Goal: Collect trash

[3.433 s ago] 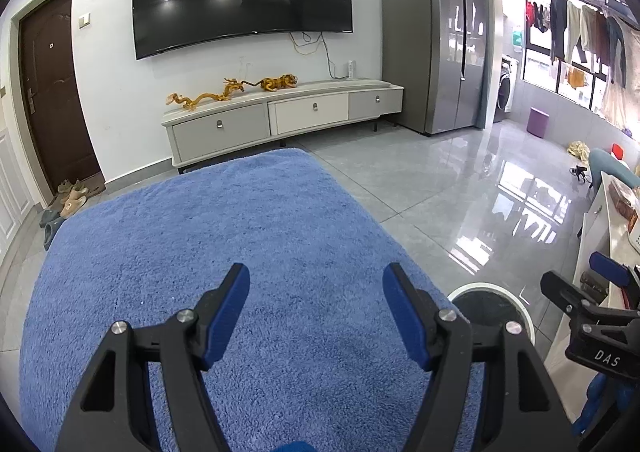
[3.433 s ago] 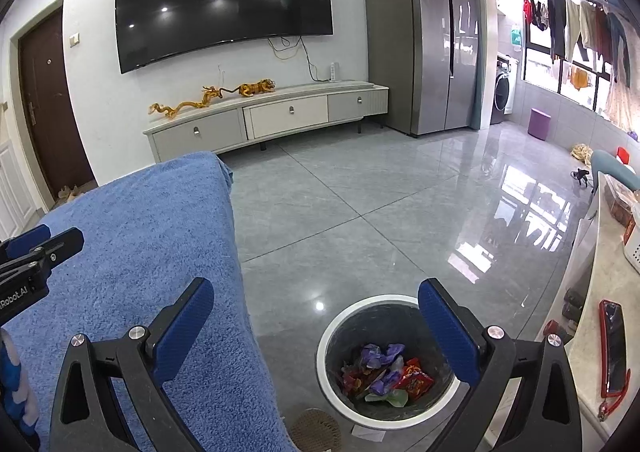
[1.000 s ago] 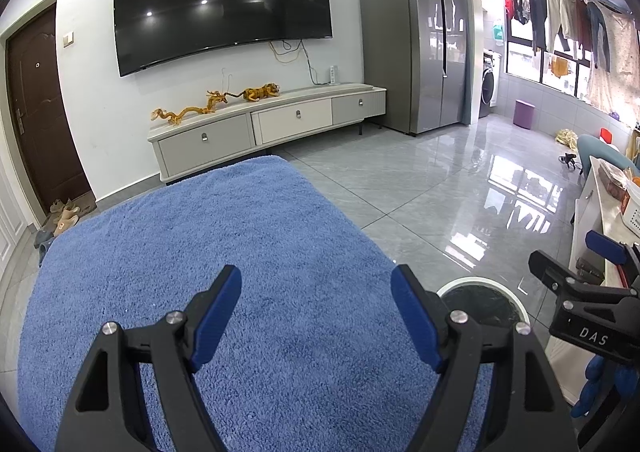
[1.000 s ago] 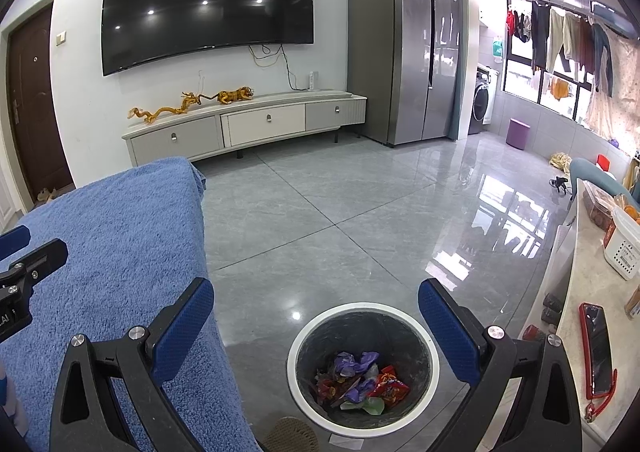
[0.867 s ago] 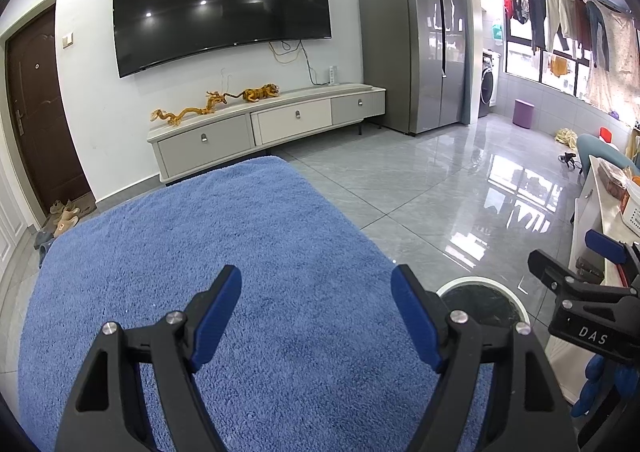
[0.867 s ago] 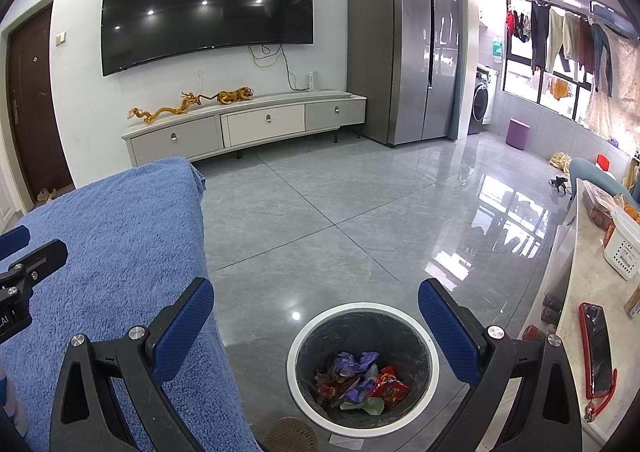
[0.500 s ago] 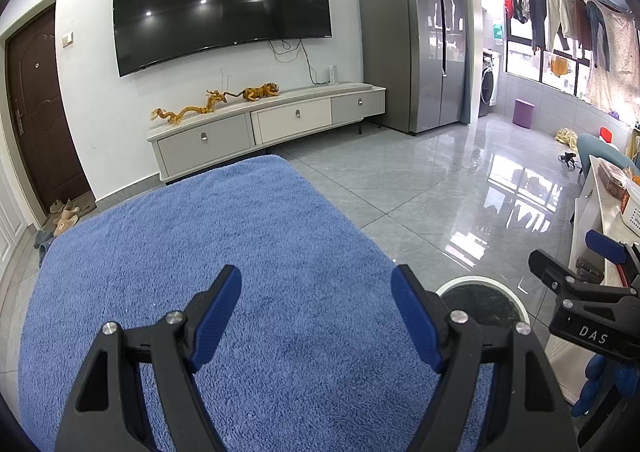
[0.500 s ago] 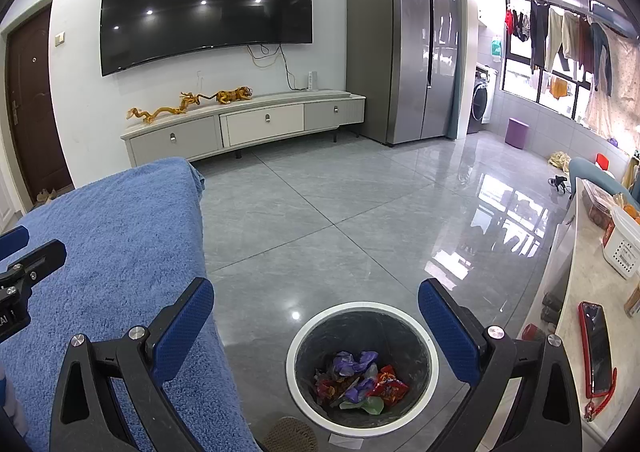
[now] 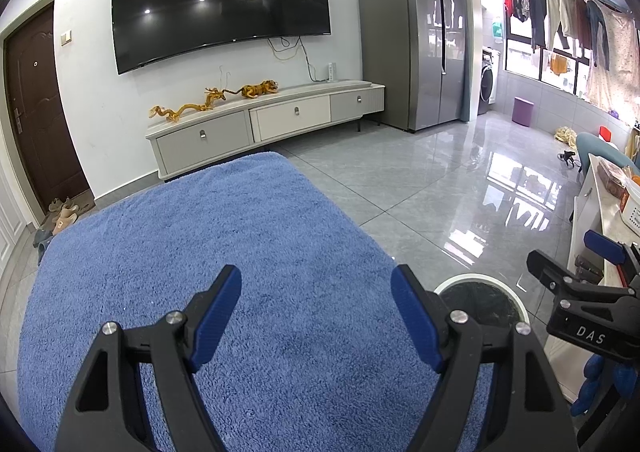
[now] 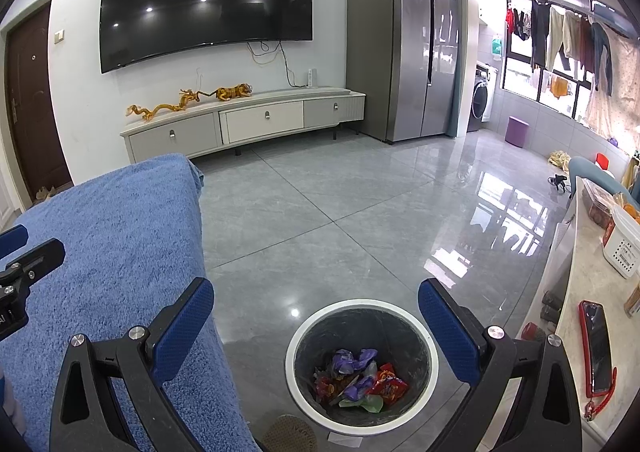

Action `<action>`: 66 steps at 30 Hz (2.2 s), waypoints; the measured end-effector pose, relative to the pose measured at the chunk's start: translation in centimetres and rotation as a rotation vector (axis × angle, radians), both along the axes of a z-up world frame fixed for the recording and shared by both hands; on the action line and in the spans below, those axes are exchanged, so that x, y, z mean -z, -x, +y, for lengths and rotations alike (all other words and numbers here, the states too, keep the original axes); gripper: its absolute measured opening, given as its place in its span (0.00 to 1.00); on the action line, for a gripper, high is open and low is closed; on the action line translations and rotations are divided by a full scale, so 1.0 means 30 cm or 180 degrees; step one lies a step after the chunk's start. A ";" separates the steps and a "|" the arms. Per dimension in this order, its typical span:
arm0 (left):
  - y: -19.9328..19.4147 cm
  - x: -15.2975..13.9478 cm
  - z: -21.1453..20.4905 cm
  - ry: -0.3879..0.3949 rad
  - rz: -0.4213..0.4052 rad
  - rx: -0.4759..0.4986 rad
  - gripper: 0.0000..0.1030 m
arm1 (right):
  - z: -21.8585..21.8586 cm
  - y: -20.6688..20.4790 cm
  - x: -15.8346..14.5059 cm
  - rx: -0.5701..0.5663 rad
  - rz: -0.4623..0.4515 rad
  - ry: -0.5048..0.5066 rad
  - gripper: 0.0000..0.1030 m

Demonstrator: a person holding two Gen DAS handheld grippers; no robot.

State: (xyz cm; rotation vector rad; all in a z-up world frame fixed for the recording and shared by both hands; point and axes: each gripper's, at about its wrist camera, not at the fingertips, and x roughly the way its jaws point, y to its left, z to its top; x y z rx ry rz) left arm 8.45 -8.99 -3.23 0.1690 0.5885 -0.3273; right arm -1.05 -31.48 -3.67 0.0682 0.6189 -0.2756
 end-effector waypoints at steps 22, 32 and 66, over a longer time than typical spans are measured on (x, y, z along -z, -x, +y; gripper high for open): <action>0.012 0.018 -0.001 -0.0003 0.0028 0.0013 0.74 | 0.000 0.004 0.008 0.0000 0.0014 0.0001 1.00; 0.005 0.019 0.000 -0.0005 0.0058 0.0036 0.74 | -0.014 0.007 0.015 0.0007 0.0024 0.0000 1.00; -0.007 0.025 0.019 0.0004 0.0129 0.0086 0.74 | -0.020 0.012 0.036 0.0026 0.0050 0.0001 1.00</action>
